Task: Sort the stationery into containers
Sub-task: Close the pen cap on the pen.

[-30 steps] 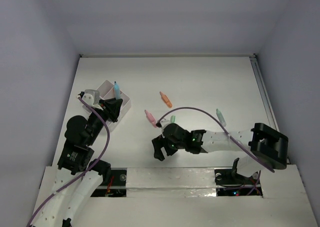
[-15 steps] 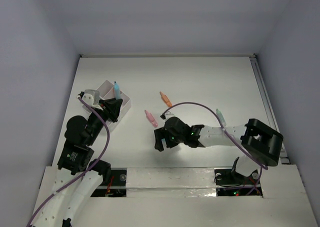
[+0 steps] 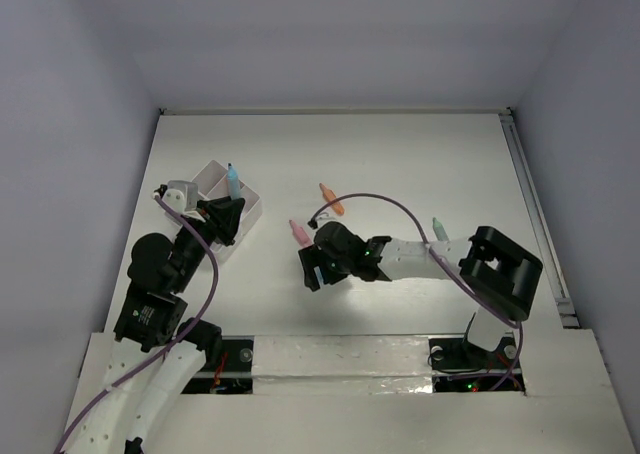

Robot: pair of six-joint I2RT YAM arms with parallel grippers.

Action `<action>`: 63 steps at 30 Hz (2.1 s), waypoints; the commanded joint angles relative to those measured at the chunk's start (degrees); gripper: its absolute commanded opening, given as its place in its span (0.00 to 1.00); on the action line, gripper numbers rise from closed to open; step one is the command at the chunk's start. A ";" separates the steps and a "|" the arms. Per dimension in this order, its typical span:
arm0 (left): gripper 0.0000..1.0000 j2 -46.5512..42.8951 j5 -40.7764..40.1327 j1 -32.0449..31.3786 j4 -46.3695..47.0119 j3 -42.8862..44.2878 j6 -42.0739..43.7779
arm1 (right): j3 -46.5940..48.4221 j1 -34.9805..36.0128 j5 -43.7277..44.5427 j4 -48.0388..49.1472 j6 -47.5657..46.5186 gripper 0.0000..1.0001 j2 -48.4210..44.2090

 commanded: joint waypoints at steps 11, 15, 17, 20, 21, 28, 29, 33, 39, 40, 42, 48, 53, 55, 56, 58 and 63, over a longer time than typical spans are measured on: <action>0.00 -1.11 0.90 0.41 2.24 1.01 0.34 | 9.50 -0.42 4.99 -11.29 -4.81 0.62 7.79; 0.00 -1.02 0.90 0.41 2.24 1.01 0.34 | 11.69 -0.42 6.92 -13.05 -5.69 0.57 9.29; 0.00 -1.02 0.90 0.41 2.24 1.01 0.34 | 12.31 -0.42 7.45 -14.19 -6.13 0.56 9.90; 0.00 -1.02 0.81 0.41 2.24 1.01 0.25 | 13.63 -0.42 8.24 -16.04 -6.92 0.53 10.43; 0.00 -1.02 0.81 0.41 2.24 1.01 0.33 | 13.89 -0.42 8.77 -16.48 -7.10 0.52 10.52; 0.00 -0.94 0.99 0.41 2.16 1.01 0.33 | 18.46 -0.42 10.87 -22.98 -9.74 0.22 13.86; 0.00 -0.85 0.99 0.41 2.24 1.01 0.34 | 18.55 -0.42 11.23 -22.98 -9.74 0.17 13.60; 0.00 -0.41 1.43 -0.12 2.42 0.93 0.33 | 17.50 -0.42 10.80 -19.57 -9.38 0.03 8.78; 0.00 3.10 5.29 -0.12 2.33 1.01 0.51 | 17.50 -0.42 12.09 -7.53 -8.68 0.00 -5.53; 0.00 3.37 5.73 -0.12 2.42 0.93 0.51 | 18.11 -0.42 13.16 -4.12 -8.68 0.00 -7.21; 0.00 4.16 6.61 -0.12 2.59 0.93 0.51 | 18.73 -0.42 16.13 0.02 -7.90 0.00 -11.33; 0.00 6.53 6.88 -0.12 2.42 1.01 0.77 | 24.87 -0.42 18.97 17.61 -8.15 0.00 -13.65; 0.00 8.47 8.02 -0.12 2.42 1.02 0.86 | 33.83 -0.42 19.14 21.40 -9.47 0.00 -8.12; 0.00 8.64 8.63 -0.12 2.33 1.01 0.95 | 36.64 -0.42 18.18 22.01 -8.86 0.00 -5.92; 0.00 8.91 8.98 -0.12 2.33 1.01 0.86 | 37.44 -0.42 17.83 22.19 -8.68 0.00 -5.30; 0.00 9.00 9.07 -0.12 2.42 1.01 0.95 | 40.07 -0.42 17.30 22.02 -8.33 0.00 -3.37; 0.00 8.65 9.43 -0.12 2.68 1.01 0.86 | 45.09 -0.42 16.42 19.21 -7.98 0.00 0.59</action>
